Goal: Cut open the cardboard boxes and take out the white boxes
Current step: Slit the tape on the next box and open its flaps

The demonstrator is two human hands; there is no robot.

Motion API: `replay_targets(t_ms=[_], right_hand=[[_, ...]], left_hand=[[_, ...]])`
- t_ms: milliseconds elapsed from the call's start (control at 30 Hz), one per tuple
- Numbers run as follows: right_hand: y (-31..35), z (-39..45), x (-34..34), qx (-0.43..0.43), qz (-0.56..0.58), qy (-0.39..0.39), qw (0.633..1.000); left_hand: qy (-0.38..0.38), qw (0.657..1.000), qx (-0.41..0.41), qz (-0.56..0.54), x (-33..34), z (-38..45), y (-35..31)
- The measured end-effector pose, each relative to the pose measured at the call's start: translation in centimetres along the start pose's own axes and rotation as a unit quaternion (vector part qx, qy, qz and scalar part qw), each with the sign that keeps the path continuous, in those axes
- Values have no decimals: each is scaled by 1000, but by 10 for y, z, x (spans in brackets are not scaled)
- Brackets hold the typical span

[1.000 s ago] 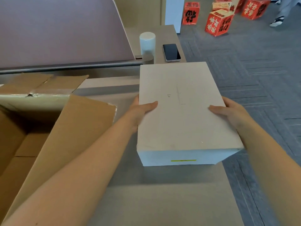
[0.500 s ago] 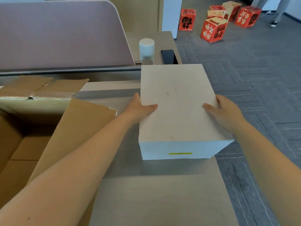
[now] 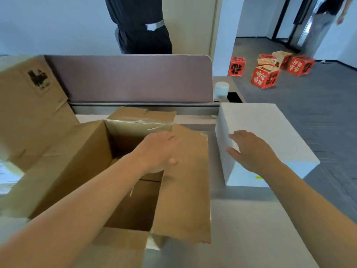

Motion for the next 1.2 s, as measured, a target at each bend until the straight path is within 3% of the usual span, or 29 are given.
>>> replay_targets(t_ms=[133,233,433,700,833,1000,1200], right_hand=[[80,-35,6,-9,46,2,999],[140,-63,18,-41,71,3,997],[215,-116,41,-93,89,-10,992],[242,-172,73,-147,57,33,987],[242,-188,86,-166,18,44,985],[242,-196,75,-152,32,41,987],[242,-207,24,-137,99,-67,983]], left_hand=[[5,989,-43,-140,14,-80,58],[5,984,-57,-166,26,-134,89],[63,985,-80,-138,60,-218,123],[119,985,-85,-95,91,-276,121],[88,988,-99,-75,90,-280,119],[39,982,-115,-144,73,-291,115],[-143,938,-185,-256,29,-307,133]])
Point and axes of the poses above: each hand's wrist, its own z-axis towards the middle knuckle, its own x-axis out of the palm, y = z × x, the point moved 8 cm from there along z, towards the middle knuckle, and after that the axes turned 2 degrees about -z, right-handed, at the moved point
